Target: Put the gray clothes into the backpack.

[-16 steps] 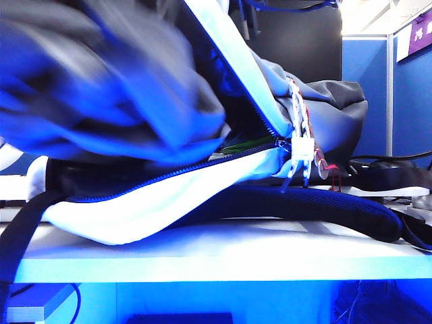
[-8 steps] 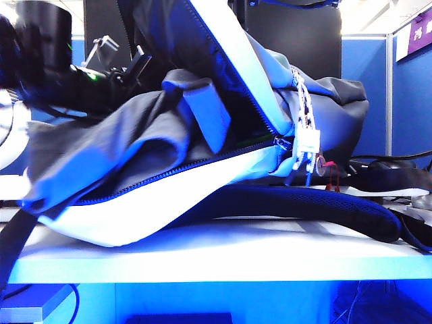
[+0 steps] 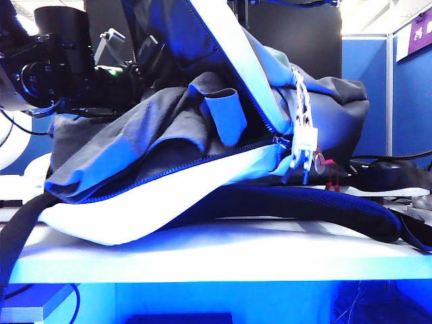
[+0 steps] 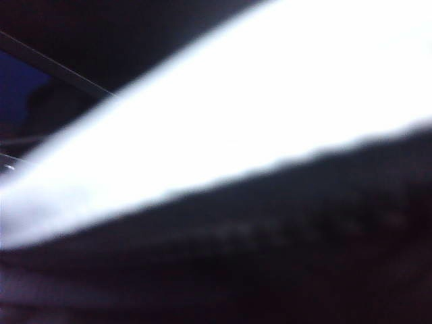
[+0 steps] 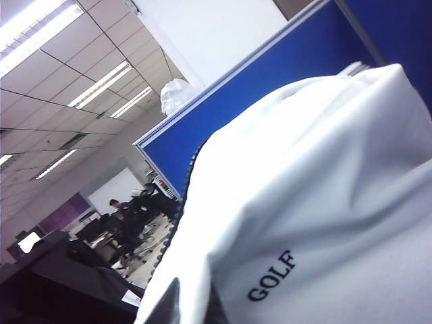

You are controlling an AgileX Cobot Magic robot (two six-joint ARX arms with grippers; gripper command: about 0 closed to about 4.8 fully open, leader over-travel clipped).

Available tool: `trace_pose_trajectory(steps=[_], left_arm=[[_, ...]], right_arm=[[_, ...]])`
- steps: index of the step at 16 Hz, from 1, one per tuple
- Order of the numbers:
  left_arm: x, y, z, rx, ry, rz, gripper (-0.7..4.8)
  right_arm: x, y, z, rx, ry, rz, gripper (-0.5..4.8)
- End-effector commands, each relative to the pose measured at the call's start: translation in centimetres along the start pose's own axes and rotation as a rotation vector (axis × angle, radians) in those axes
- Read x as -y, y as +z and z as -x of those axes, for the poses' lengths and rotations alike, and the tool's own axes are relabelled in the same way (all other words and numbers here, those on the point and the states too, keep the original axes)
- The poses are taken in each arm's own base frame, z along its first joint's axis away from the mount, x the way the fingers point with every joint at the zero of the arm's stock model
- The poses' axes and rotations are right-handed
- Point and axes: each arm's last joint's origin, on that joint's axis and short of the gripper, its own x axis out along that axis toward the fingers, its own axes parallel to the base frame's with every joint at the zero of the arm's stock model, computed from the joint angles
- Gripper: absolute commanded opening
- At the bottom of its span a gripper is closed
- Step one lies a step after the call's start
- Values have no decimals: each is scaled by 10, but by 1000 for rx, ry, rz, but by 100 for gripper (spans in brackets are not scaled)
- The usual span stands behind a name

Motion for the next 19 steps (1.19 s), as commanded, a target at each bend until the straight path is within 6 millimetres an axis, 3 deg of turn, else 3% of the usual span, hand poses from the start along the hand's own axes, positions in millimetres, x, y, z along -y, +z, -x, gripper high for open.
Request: trace_pose_trajectory(steps=[1,5,8,12,14,17,19], left_arm=[[5,23,7,-80,-207,-40,479],[-8,57,31,-339,-424,85,479],[-17,78,49,-466,-486,138,479],[-38,115,78,-448,-418,170,479],[-49,147,108,-423,-371,162,479],[-44,181,141,-312,-323,124,479],[-38,192,150,-249,-302,100,479]], right_arm=[[-15,11,-1,73,64,114,-1],[-10,15,2,118,11,109,-1],[-7,13,2,115,-30,112,-1],[-6,14,2,127,-47,107,-1],[-5,11,2,101,-53,90,-1],[4,-3,0,-54,-99,-8,3],[8,-12,0,-151,-110,-44,144]])
